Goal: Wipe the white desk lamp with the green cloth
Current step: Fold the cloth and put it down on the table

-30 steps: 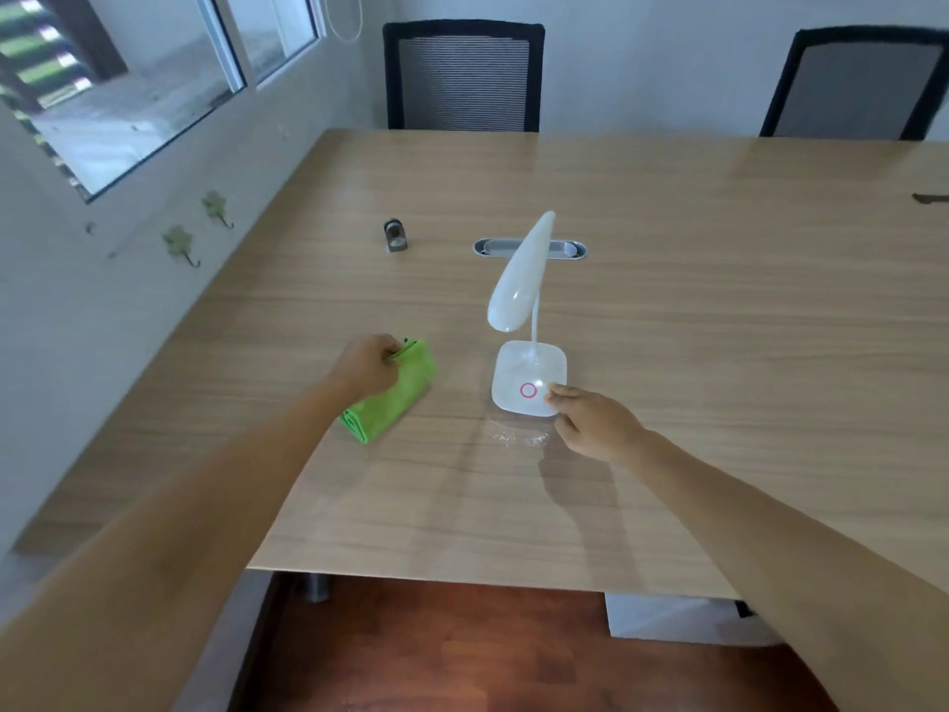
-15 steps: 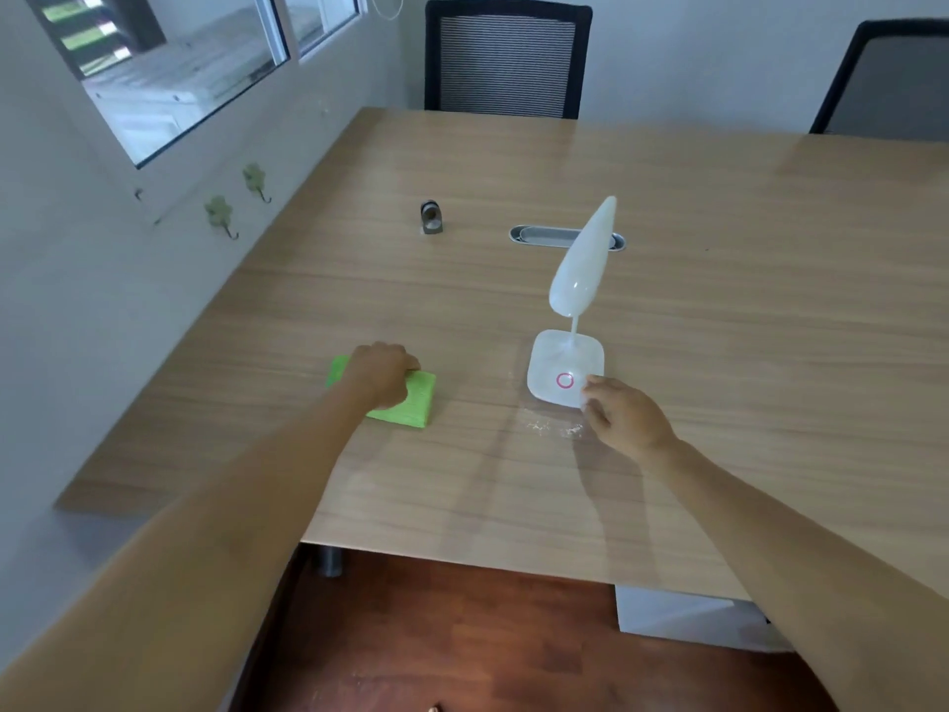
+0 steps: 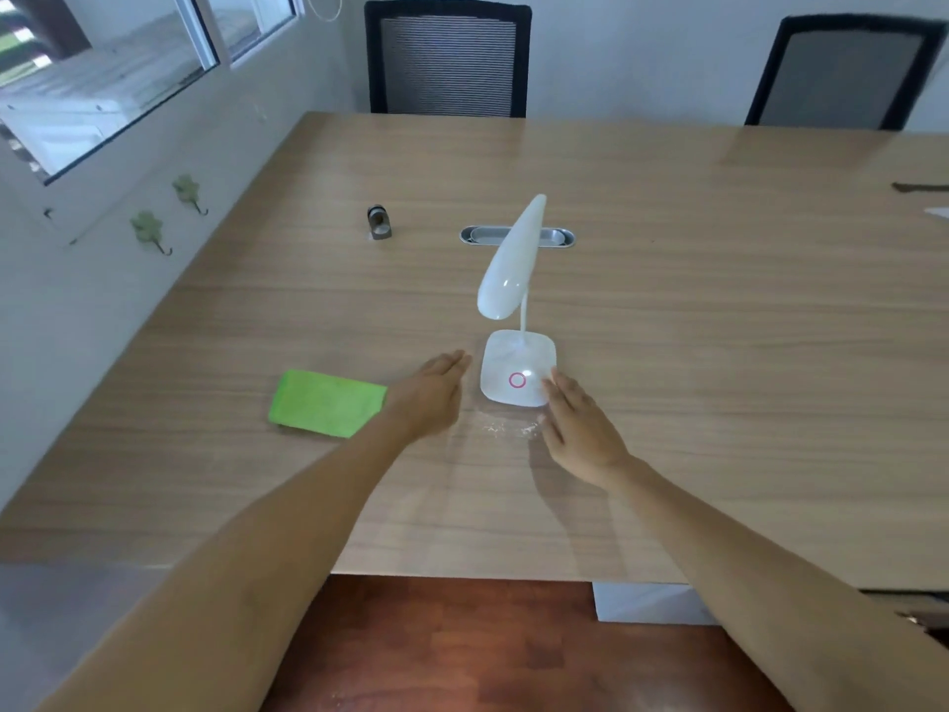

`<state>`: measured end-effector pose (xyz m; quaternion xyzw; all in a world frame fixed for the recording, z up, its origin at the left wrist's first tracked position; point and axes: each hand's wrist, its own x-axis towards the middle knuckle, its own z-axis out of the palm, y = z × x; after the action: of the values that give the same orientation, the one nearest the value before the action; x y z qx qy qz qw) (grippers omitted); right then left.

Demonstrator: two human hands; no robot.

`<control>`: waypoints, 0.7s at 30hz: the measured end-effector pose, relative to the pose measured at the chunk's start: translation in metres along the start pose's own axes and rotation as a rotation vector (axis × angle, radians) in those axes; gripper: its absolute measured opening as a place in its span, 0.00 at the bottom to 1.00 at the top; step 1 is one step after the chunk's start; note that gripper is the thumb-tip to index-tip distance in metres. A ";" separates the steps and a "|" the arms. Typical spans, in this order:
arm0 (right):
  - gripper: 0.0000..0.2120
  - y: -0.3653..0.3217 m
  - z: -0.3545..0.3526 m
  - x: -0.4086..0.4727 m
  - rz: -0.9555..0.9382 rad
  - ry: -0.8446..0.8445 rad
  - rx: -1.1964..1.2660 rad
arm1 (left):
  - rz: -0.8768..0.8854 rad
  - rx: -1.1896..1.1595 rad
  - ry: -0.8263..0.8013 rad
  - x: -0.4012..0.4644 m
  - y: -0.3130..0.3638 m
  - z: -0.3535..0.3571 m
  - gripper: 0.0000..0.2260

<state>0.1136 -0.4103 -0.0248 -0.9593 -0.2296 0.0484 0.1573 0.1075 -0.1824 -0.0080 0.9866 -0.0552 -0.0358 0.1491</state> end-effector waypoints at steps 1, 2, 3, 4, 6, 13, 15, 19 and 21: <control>0.30 0.002 0.003 -0.002 0.017 -0.016 -0.019 | 0.032 -0.013 -0.015 0.001 0.008 0.006 0.23; 0.29 0.003 0.006 -0.005 0.046 -0.042 -0.028 | 0.062 -0.020 -0.021 0.002 0.013 0.012 0.23; 0.29 0.005 0.008 -0.007 0.074 -0.078 -0.033 | 0.085 -0.022 -0.026 0.003 0.016 0.018 0.23; 0.29 0.006 0.011 -0.009 0.094 -0.114 -0.038 | 0.091 -0.016 -0.046 0.003 0.019 0.023 0.23; 0.30 0.006 0.015 -0.011 0.106 -0.154 -0.048 | 0.068 -0.007 -0.076 0.000 0.021 0.029 0.23; 0.27 0.011 0.015 -0.008 0.105 -0.163 -0.058 | 0.078 0.001 0.005 -0.004 0.026 0.041 0.34; 0.27 0.011 0.013 -0.008 0.100 -0.165 -0.047 | 0.078 -0.016 0.005 -0.005 0.027 0.041 0.33; 0.28 0.012 0.015 -0.012 0.126 -0.114 -0.017 | 0.013 0.011 0.015 -0.011 0.024 0.042 0.36; 0.28 0.016 0.017 -0.016 0.183 -0.102 -0.002 | -0.108 -0.023 0.069 -0.019 0.021 0.046 0.35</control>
<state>0.1033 -0.4261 -0.0451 -0.9727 -0.1489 0.1110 0.1392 0.0822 -0.2135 -0.0449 0.9870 0.0039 -0.0104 0.1601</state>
